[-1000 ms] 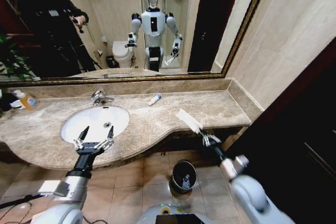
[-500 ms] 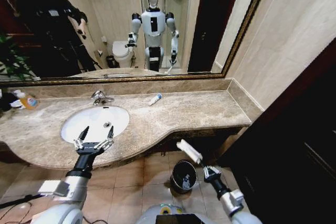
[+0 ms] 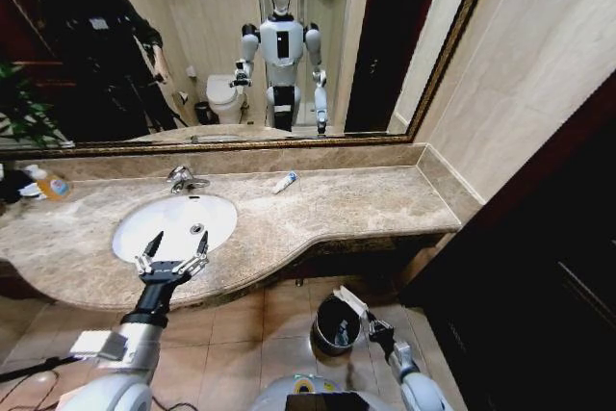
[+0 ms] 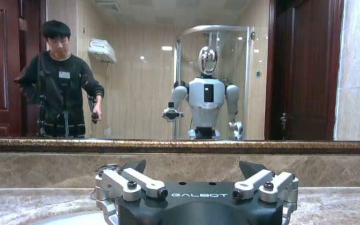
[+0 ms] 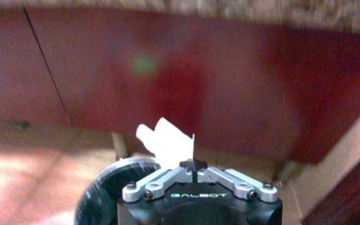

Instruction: Pick up the trash from the sink and place it in the trash bin.

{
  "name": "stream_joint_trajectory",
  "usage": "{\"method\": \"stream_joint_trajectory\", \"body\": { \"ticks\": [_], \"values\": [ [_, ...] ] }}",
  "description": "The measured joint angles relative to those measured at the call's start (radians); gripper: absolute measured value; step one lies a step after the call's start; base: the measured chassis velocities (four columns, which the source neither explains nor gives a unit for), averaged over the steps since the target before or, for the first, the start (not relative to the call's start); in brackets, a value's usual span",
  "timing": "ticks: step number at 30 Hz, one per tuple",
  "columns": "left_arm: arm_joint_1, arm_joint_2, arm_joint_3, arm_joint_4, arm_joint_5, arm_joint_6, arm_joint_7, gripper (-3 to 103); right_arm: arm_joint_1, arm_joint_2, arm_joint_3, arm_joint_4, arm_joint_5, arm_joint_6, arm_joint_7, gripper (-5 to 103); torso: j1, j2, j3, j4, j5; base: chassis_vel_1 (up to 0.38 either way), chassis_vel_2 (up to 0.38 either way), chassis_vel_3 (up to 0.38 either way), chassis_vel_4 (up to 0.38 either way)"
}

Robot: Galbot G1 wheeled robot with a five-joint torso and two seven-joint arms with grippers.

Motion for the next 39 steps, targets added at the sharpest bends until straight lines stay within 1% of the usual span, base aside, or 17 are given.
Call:
{"method": "stream_joint_trajectory", "body": {
  "ticks": [2, 6, 14, 22, 23, 25, 27, 28, 30, 31, 32, 34, 37, 38, 39],
  "values": [
    [0.0, 0.0, 0.0, 0.0, 0.0, 0.0, 0.0, 100, 0.038, 0.01, 0.003, -0.092, -0.009, 0.029, -0.001, 0, 0.0, 0.0, 0.0, 0.0, -0.0001, 0.0, 0.0, 0.0, 0.0],
    [0.0, 0.0, 0.0, 0.0, 0.0, 0.0, 0.0, 100, 0.068, 0.01, -0.001, -0.158, -0.003, 0.036, -0.003, 0, 0.0, 0.0, 0.0, 0.0, -0.0002, 0.0, 0.0, 0.0, 0.0],
    [0.0, 0.0, 0.0, 0.0, 0.0, 0.0, 0.0, 100, 0.08, 0.002, -0.03, -0.173, 0.006, 0.036, -0.025, 0, 0.0, 0.0, 0.0, 0.0, -0.0002, 0.0, 0.0, 0.0, 0.0],
    [0.0, 0.0, 0.0, 0.0, 0.0, 0.0, 0.0, 100, 0.078, 0.022, -0.05, -0.149, -0.021, 0.027, -0.025, -1, 0.0, 0.0, 0.0, 0.0, -0.0002, 0.0, 0.0, 0.0, 0.0],
    [0.0, 0.0, 0.0, 0.0, 0.0, 0.0, 0.0, 100, 0.077, 0.024, -0.052, -0.145, -0.026, 0.026, -0.024, 4, 0.0, 0.0, 0.0, 0.0, -0.0002, 0.0, 0.0, 0.0, 0.0],
    [0.0, 0.0, 0.0, 0.0, 0.0, 0.0, 0.0, 100, 0.075, 0.025, -0.053, -0.142, -0.03, 0.025, -0.024, 4, 0.0, 0.0, 0.0, 0.0, -0.0003, 0.0, 0.0, 0.0, 0.0],
    [0.0, 0.0, 0.0, 0.0, 0.0, 0.0, 0.0, 100, 0.072, 0.029, -0.054, -0.136, -0.034, 0.025, -0.02, 15, 0.0, 0.0, 0.0, 0.0, -0.0002, 0.0, 0.0, 0.0, 0.0],
    [0.0, 0.0, 0.0, 0.0, 0.0, 0.0, 0.0, 100, 0.072, 0.029, -0.054, -0.136, -0.034, 0.025, -0.02, 15, 0.0, 0.0, 0.0, 0.0, -0.0002, 0.0, 0.0, 0.0, 0.0],
    [0.0, 0.0, 0.0, 0.0, 0.0, 0.0, 0.0, 100, 0.068, 0.032, -0.054, -0.13, -0.036, 0.024, -0.016, 25, 0.0, 0.0, 0.0, 0.0, -0.0003, 0.0, 0.0, 0.0, 0.0],
    [0.0, 0.0, 0.0, 0.0, 0.0, 0.0, 0.0, 100, 0.065, 0.033, -0.054, -0.127, -0.038, 0.024, -0.015, 25, 0.0, 0.0, 0.0, 0.0, -0.0002, 0.0, 0.0, 0.0, 0.0],
    [0.0, 0.0, 0.0, 0.0, 0.0, 0.0, 0.0, 100, 0.061, 0.035, -0.054, -0.121, -0.042, 0.024, -0.012, 37, 0.0, 0.0, 0.0, 0.0, -0.0002, 0.0, 0.0, 0.0, 0.0],
    [0.0, 0.0, 0.0, 0.0, 0.0, 0.0, 0.0, 100, 0.059, 0.035, -0.054, -0.118, -0.043, 0.024, -0.011, 37, 0.0, 0.0, 0.0, 0.0, -0.0002, 0.0, 0.0, 0.0, 0.0],
    [0.0, 0.0, 0.0, 0.0, 0.0, 0.0, 0.0, 100, 0.05, 0.041, -0.052, -0.105, -0.053, 0.023, -0.001, 52, 0.0, 0.0, 0.0, 0.0, -0.0002, 0.0, 0.0, 0.0, 0.0],
    [0.0, 0.0, 0.0, 0.0, 0.0, 0.0, 0.0, 100, 0.05, 0.041, -0.052, -0.105, -0.053, 0.023, -0.001, 52, 0.0, 0.0, 0.0, 0.0, -0.0002, 0.0, 0.0, 0.0, 0.0],
    [0.0, 0.0, 0.0, 0.0, 0.0, 0.0, 0.0, 100, 0.049, 0.043, -0.052, -0.102, -0.055, 0.023, 0.001, 58, 0.0, 0.0, 0.0, 0.0, -0.0002, 0.0, 0.0, 0.0, 0.0]
  ]
}}
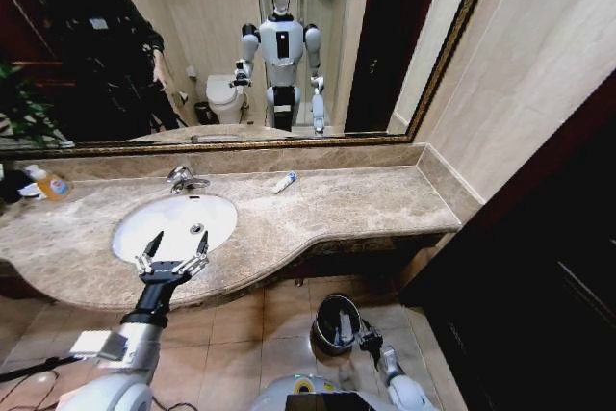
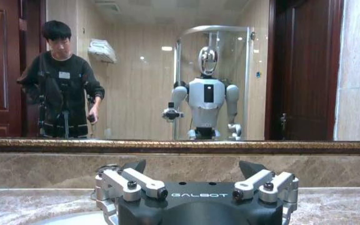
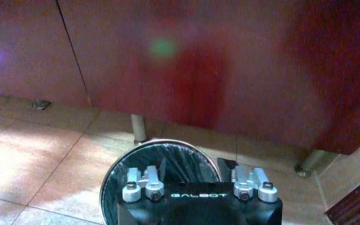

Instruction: Pick up the trash from the sink and place it in the trash bin.

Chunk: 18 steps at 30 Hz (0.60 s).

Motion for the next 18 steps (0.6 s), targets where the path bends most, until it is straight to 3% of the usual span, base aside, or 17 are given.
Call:
{"method": "stream_joint_trajectory", "body": {
  "ticks": [4, 8, 10, 12, 18],
  "values": [
    [0.0, 0.0, 0.0, 0.0, 0.0, 0.0, 0.0, 100, -0.007, 0.006, 0.002, 0.008, -0.004, 0.0, 0.006, 69, 0.0, 0.0, 0.0, 0.0, 0.0001, 0.0, 0.0, 0.0, 0.0],
    [0.0, 0.0, 0.0, 0.0, 0.0, 0.0, 0.0, 100, -0.012, 0.013, 0.006, 0.013, -0.008, 0.0, 0.011, 90, 0.0, 0.0, 0.0, 0.0, 0.0, 0.0, 0.0, 0.0, 0.0],
    [0.0, 0.0, 0.0, 0.0, 0.0, 0.0, 0.0, 100, -0.013, 0.014, 0.007, 0.015, -0.008, 0.0, 0.012, 90, 0.0, 0.0, 0.0, 0.0, 0.0, 0.0, 0.0, 0.0, 0.0],
    [0.0, 0.0, 0.0, 0.0, 0.0, 0.0, 0.0, 100, -0.019, 0.017, 0.008, 0.029, -0.005, 0.001, 0.011, 99, 0.0, 0.0, 0.0, 0.0, 0.0001, 0.0, 0.0, 0.0, 0.0],
    [0.0, 0.0, 0.0, 0.0, 0.0, 0.0, 0.0, 100, -0.07, -0.007, 0.007, 0.149, 0.043, -0.006, 0.008, 100, 0.0, 0.0, 0.0, 0.0001, 0.0001, 0.0, 0.0, 0.0, 0.0]
  ]
}}
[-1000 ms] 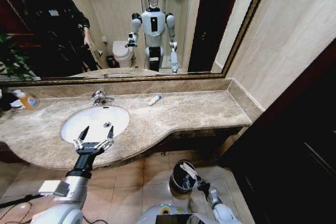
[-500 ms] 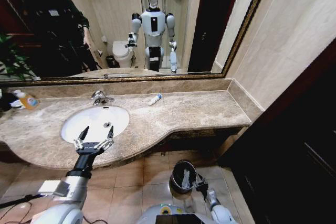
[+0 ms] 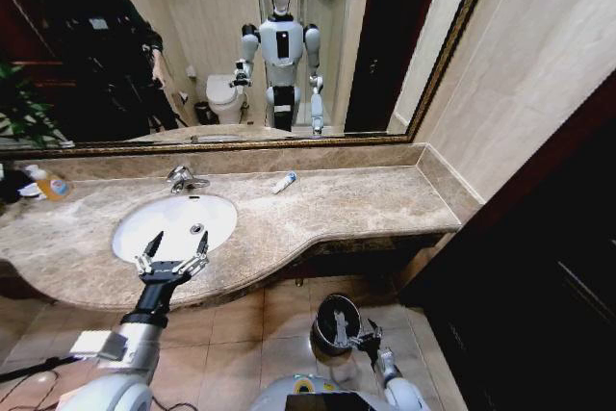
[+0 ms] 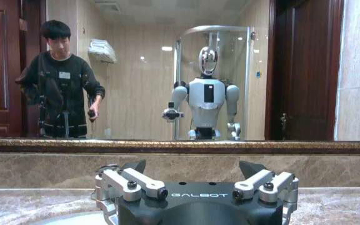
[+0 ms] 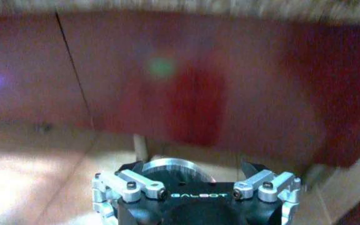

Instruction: Pick up the trash from the sink and place it in the trash bin.

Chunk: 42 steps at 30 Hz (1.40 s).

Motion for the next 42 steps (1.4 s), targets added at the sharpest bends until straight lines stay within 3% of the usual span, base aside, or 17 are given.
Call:
{"method": "stream_joint_trajectory", "body": {
  "ticks": [3, 10, 13, 15, 18, 23, 29, 33, 39, 42],
  "values": [
    [0.0, 0.0, 0.0, 0.0, 0.0, 0.0, 0.0, 100, -0.085, -0.047, 0.007, 0.155, 0.055, -0.006, 0.003, 100, 0.0, 0.0, 0.0, -0.0001, -0.0001, 0.0, 0.0, 0.0, 0.0],
    [0.0, 0.0, 0.0, 0.0, 0.0, 0.0, 0.0, 100, -0.209, -0.083, 0.071, 0.433, 0.112, 0.024, 0.048, 100, 0.0, 0.0, 0.0, -0.0002, -0.0003, 0.0, 0.0, 0.0, 0.0],
    [0.0, 0.0, 0.0, 0.0, 0.0, 0.0, 0.0, 100, -0.263, -0.11, 0.102, 0.663, 0.165, -0.012, 0.081, 100, 0.0, 0.0, 0.0, -0.0002, -0.0003, 0.0, 0.0, 0.0, 0.0],
    [0.0, 0.0, 0.0, 0.0, 0.0, 0.0, 0.0, 100, -0.267, -0.116, 0.104, 0.698, 0.17, -0.022, 0.088, 100, 0.0, 0.0, 0.0, -0.0001, -0.0003, 0.0, 0.0, 0.0, 0.0],
    [0.0, 0.0, 0.0, 0.0, 0.0, 0.0, 0.0, 100, -0.235, -0.164, 0.08, 0.854, 0.19, -0.093, 0.127, 100, 0.0, 0.0, 0.0, -0.0002, -0.0001, 0.0, 0.0, 0.0, 0.0],
    [0.0, 0.0, 0.0, 0.0, 0.0, 0.0, 0.0, 100, -0.11, -0.238, 0.015, 0.891, 0.23, -0.182, 0.123, 100, 0.0, 0.0, 0.0, 0.0001, 0.0001, 0.0, 0.0, 0.0, 0.0],
    [0.0, 0.0, 0.0, 0.0, 0.0, 0.0, 0.0, 100, -0.004, -0.292, -0.034, 0.838, 0.275, -0.21, 0.095, 100, 0.0, 0.0, 0.0, -0.0001, 0.0001, 0.0, 0.0, 0.0, 0.0],
    [0.0, 0.0, 0.0, 0.0, 0.0, 0.0, 0.0, 100, 0.154, -0.352, -0.135, 0.778, 0.355, -0.246, 0.088, 100, 0.0, 0.0, 0.0, -0.0001, 0.0, 0.0, 0.0, 0.0, 0.0],
    [0.0, 0.0, 0.0, 0.0, 0.0, 0.0, 0.0, 100, 0.342, -0.371, -0.259, 0.715, 0.419, -0.285, 0.09, 100, 0.0, 0.0, 0.0, 0.0, -0.0001, 0.0, 0.0, 0.0, 0.0],
    [0.0, 0.0, 0.0, 0.0, 0.0, 0.0, 0.0, 100, 0.493, -0.338, -0.382, 0.633, 0.458, -0.319, 0.111, 100, 0.0, 0.0, 0.0, 0.0, -0.0002, 0.0, 0.0, 0.0, 0.0]
  ]
}}
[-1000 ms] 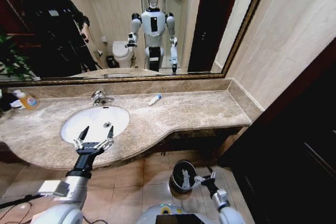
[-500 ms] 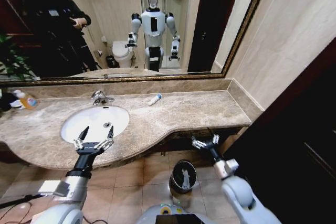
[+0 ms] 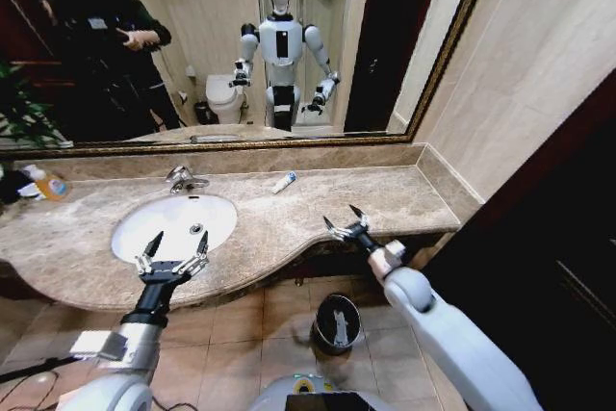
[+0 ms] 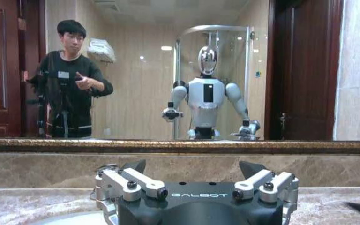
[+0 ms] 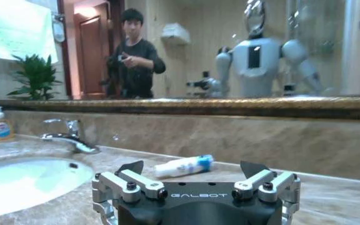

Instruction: Pick up the trash from the sink and place it in the trash bin.

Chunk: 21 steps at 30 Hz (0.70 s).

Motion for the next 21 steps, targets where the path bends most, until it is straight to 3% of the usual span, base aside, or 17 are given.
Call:
{"method": "stream_joint_trajectory", "body": {
  "ticks": [6, 8, 11, 13, 19, 21],
  "values": [
    [0.0, 0.0, 0.0, 0.0, 0.0, 0.0, 0.0, 100, 0.207, 0.093, -0.159, -0.121, 0.071, -0.06, 0.054, 100, 0.0, 0.0, 0.0, 0.0001, 0.0, 0.0, 0.0, 0.0, 0.0],
    [0.0, 0.0, 0.0, 0.0, 0.0, 0.0, 0.0, 100, 0.22, 0.101, -0.168, -0.134, 0.072, -0.061, 0.054, 100, 0.0, 0.0, 0.0, 0.0, -0.0001, 0.0, 0.0, 0.0, 0.0],
    [0.0, 0.0, 0.0, 0.0, 0.0, 0.0, 0.0, 100, 0.322, 0.181, -0.231, -0.272, 0.068, -0.047, 0.06, 100, 0.0, 0.0, 0.0, -0.0001, -0.0002, 0.0, 0.0, 0.0, 0.0],
    [0.0, 0.0, 0.0, 0.0, 0.0, 0.0, 0.0, 100, 0.335, 0.194, -0.238, -0.295, 0.067, -0.043, 0.061, 100, 0.0, 0.0, 0.0, 0.0, 0.0, 0.0, 0.0, 0.0, 0.0],
    [0.0, 0.0, 0.0, 0.0, 0.0, 0.0, 0.0, 100, 0.457, 0.369, -0.262, -0.526, 0.009, -0.006, 0.075, 100, 0.0, 0.0, 0.0, 0.0, -0.0002, 0.0, 0.0, 0.0, 0.0],
    [0.0, 0.0, 0.0, 0.0, 0.0, 0.0, 0.0, 100, 0.471, 0.389, -0.262, -0.553, 0.0, -0.003, 0.079, 100, 0.0, 0.0, 0.0, 0.0001, -0.0004, 0.0, 0.0, 0.0, 0.0]
  ]
}}
